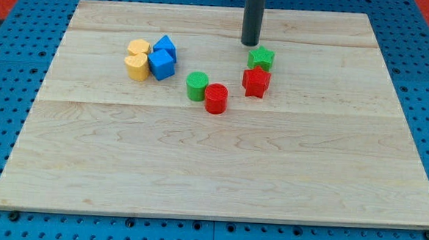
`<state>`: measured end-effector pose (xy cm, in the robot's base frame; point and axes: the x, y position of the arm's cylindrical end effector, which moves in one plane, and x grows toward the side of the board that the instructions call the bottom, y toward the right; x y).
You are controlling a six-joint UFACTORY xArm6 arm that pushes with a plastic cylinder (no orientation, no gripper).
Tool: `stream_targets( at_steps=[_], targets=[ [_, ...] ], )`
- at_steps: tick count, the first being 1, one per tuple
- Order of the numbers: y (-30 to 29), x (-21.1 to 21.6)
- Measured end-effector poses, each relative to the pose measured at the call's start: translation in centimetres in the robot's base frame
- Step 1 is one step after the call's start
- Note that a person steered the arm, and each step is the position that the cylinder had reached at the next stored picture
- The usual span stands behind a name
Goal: Make a group with red blocks and green blocks at the center
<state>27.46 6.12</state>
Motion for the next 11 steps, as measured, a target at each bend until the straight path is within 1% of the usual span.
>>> stream_targets(
  at_steps=[1,2,3,4,6,7,8,9,10,11],
  targets=[
    [6.3,5.1],
    [6.6,9.9],
    [7.8,10.0],
    [3.2,10.3],
    [-2.4,10.7],
    [5.1,8.4],
    [10.3,2.8],
    [5.6,1.8],
    [2.1,7.3],
    [-2.5,8.8]
  ],
)
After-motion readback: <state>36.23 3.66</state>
